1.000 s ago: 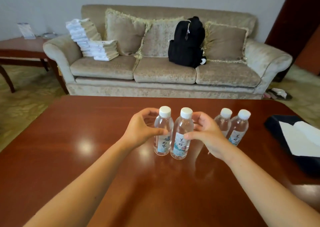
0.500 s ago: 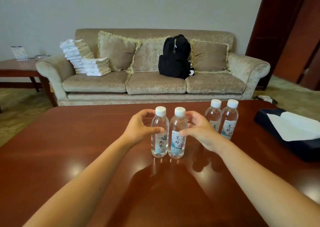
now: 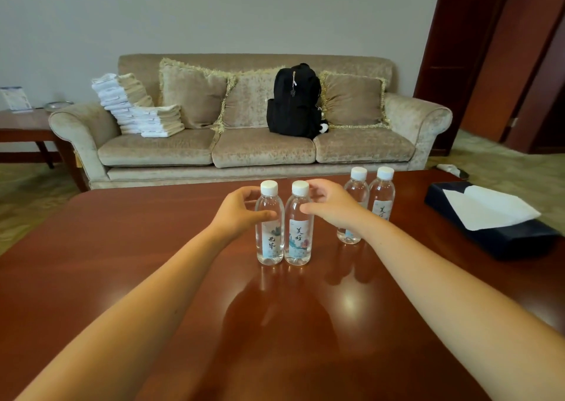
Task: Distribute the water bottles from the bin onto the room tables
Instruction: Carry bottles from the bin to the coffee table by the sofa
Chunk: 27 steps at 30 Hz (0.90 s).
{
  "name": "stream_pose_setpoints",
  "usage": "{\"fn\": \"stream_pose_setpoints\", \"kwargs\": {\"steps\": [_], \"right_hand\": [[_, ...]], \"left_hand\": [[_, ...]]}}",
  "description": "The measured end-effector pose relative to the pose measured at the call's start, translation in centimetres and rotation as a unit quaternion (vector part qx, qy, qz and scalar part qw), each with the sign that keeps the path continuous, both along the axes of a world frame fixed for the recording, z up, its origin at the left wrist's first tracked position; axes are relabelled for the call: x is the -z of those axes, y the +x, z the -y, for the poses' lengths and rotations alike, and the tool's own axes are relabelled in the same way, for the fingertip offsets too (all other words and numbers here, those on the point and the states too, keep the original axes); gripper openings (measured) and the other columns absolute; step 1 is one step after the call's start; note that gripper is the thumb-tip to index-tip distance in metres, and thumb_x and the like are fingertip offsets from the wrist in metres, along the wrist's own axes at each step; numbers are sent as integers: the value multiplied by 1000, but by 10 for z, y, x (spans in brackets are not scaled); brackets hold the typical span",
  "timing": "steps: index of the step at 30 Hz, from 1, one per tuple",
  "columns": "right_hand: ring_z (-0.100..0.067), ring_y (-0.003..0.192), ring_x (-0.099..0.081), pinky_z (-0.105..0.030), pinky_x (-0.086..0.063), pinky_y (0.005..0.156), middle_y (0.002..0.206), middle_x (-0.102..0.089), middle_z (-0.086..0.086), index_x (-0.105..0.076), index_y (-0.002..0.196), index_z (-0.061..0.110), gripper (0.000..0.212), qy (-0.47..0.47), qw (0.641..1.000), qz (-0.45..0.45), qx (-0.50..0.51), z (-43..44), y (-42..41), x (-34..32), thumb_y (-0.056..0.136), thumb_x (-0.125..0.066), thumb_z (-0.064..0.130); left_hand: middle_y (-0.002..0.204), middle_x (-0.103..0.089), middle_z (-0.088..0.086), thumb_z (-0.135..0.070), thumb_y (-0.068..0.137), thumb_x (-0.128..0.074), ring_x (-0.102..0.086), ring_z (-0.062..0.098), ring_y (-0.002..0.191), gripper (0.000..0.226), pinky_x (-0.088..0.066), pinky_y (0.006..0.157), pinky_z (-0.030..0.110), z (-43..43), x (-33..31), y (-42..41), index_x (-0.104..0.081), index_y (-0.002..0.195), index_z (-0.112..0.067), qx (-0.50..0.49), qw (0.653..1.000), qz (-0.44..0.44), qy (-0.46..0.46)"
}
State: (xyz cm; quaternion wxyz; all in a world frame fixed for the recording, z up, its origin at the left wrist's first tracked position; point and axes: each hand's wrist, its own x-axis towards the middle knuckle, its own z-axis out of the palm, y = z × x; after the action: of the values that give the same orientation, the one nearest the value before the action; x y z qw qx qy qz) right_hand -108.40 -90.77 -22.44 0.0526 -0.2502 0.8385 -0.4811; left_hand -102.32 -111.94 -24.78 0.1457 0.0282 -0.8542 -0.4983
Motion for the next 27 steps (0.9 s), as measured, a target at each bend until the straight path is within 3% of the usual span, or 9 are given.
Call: {"fn": "stream_pose_setpoints", "kwargs": {"steps": [3,7,10,15,20,27], "right_hand": [[-9,110,-55,-27,-44,90,116,-62,7,-61,129,19,40,14,1000,-24,7,3,1,-13,90,-70,15],[-8,109,-58,-38,-52,97,96,-58,20,-68,117,21,29,21,999,-22,17,5,0,-23,88,-73,20],[-10,110,-62,-40,-54,94,98,-66,16,-73,105,24,25,58,996,-61,19,7,-3,-27,81,-79,24],[-16,95,-68,-47,-56,89,99,-75,4,-79,98,22,21,151,981,-120,7,11,-7,-38,77,-81,25],[-12,91,-68,-47,-57,88,93,-73,9,-78,93,25,17,175,978,-116,-14,8,-19,-42,76,-82,26],[-10,95,-67,-44,-56,90,98,-72,11,-76,94,32,21,201,972,-119,-13,-6,-43,-48,74,-84,29]], "left_hand": [[119,-67,-6,-20,72,-85,-61,14,114,55,-48,102,42,-1,0,2,-62,123,-20,-2,1000,2,0],[117,-67,-8,-24,74,-84,-61,11,109,55,-49,87,27,-6,-3,4,-61,125,-20,-7,1000,0,-7],[111,-63,-10,-27,77,-82,-59,9,101,52,-47,85,28,-11,-8,4,-60,123,-20,-21,1000,-8,-14],[109,-62,-5,-26,79,-81,-58,11,98,48,-47,82,29,-12,-15,-2,-62,122,-18,-44,998,-11,-51],[108,-65,-5,-25,77,-83,-61,14,103,47,-55,85,36,-10,-16,-9,-64,120,-19,-37,998,-1,-54],[104,-63,-10,-20,77,-83,-61,13,103,46,-54,88,39,-24,-17,-30,-65,119,-18,-27,999,-9,-35]]}}
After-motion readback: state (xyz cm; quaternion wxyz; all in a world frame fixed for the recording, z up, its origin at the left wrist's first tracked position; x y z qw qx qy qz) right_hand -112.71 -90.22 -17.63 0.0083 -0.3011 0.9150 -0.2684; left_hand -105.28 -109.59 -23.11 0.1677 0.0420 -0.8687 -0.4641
